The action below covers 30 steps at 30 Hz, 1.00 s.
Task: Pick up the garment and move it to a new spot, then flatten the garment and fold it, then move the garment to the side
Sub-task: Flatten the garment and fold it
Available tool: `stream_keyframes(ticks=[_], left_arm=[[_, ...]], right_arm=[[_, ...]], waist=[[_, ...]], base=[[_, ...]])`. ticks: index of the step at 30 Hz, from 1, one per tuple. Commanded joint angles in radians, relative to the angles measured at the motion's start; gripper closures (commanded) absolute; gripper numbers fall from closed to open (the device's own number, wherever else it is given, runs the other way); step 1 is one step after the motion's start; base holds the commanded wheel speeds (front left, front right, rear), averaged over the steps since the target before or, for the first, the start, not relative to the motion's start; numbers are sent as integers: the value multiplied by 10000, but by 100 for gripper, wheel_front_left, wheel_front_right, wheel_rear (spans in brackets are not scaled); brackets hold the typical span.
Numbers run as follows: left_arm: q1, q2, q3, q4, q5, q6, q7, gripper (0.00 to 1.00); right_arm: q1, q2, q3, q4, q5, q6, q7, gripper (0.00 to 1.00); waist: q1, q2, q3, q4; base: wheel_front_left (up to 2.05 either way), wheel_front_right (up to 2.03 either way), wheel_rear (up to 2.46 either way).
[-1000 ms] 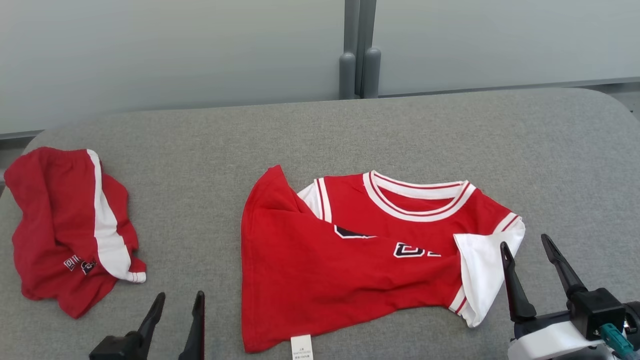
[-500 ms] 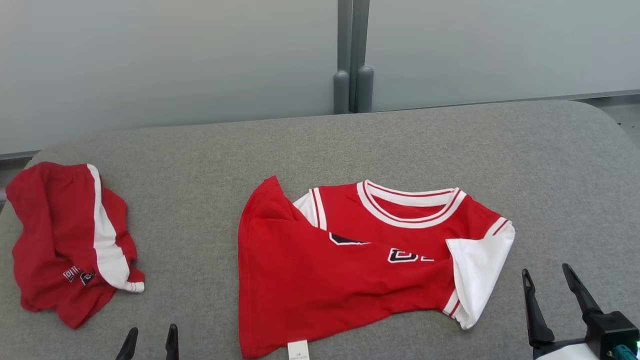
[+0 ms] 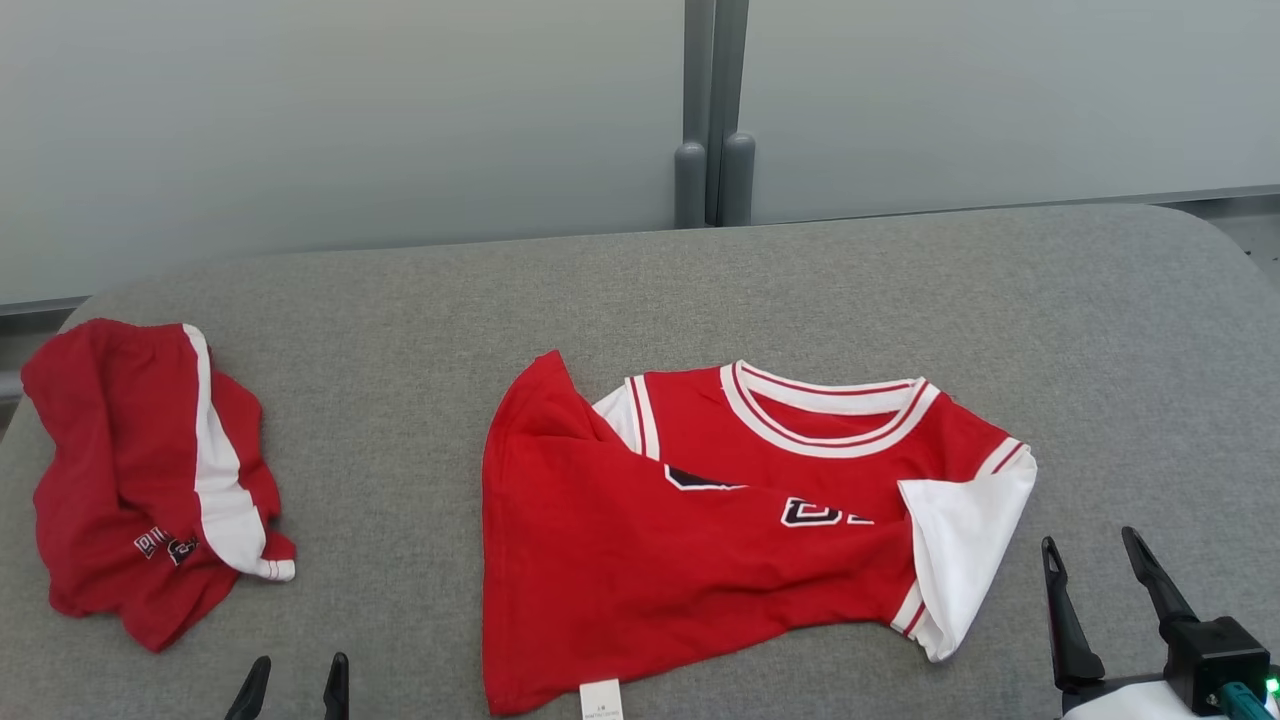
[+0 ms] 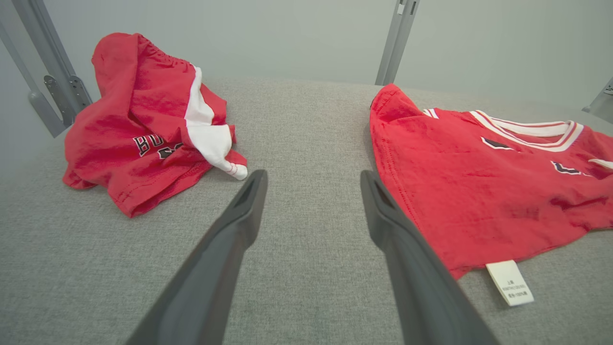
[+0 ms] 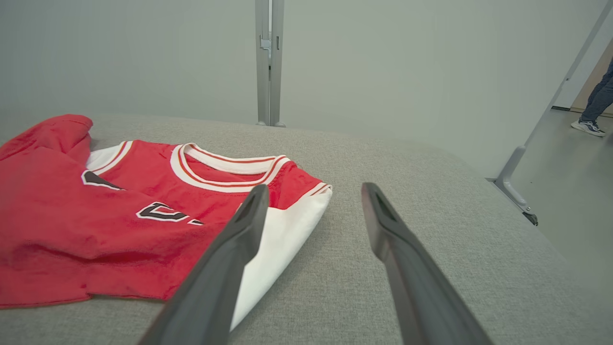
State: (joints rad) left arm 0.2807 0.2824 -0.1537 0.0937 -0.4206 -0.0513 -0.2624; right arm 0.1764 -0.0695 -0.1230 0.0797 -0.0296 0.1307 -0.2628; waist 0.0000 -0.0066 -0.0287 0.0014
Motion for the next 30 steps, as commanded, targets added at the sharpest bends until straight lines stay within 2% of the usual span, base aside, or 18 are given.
stream_keyframes(ticks=[1,13,16,19,24,25,30], left_arm=[[-111,-74,93,32,117,-90,-33,0],[-181,-611,497,473,479,-533,-32,0],[-147,-691,271,726,345,-619,120,0],[-419,-743,-142,626,-35,-703,836,0],[-1044,-684,-863,-82,-978,-776,2645,0],[-1044,-684,-863,-82,-978,-776,2645,0],[-1456,-607,-1143,-711,-1718,-703,4250,0]], right_arm=[[-129,17,-2,19,-17,1,-30,0],[-250,33,65,-58,15,1,-30,0],[-486,-143,286,-119,140,1,-30,0],[-870,-732,865,240,225,1,-30,0],[-2407,-2208,2251,1808,197,-1,91,0],[-2407,-2208,2251,1808,197,-1,91,0],[-4038,-3266,3916,2960,644,-1,869,0]], waist=[[0,66,-5,-6],[0,66,123,-38],[0,66,230,-70],[0,66,471,-79],[0,66,1286,-7],[0,66,1286,-7],[0,66,1983,22]], base=[[0,0,0],[0,0,0],[0,0,0],[0,0,0],[0,0,0],[0,0,0],[0,0,0]])
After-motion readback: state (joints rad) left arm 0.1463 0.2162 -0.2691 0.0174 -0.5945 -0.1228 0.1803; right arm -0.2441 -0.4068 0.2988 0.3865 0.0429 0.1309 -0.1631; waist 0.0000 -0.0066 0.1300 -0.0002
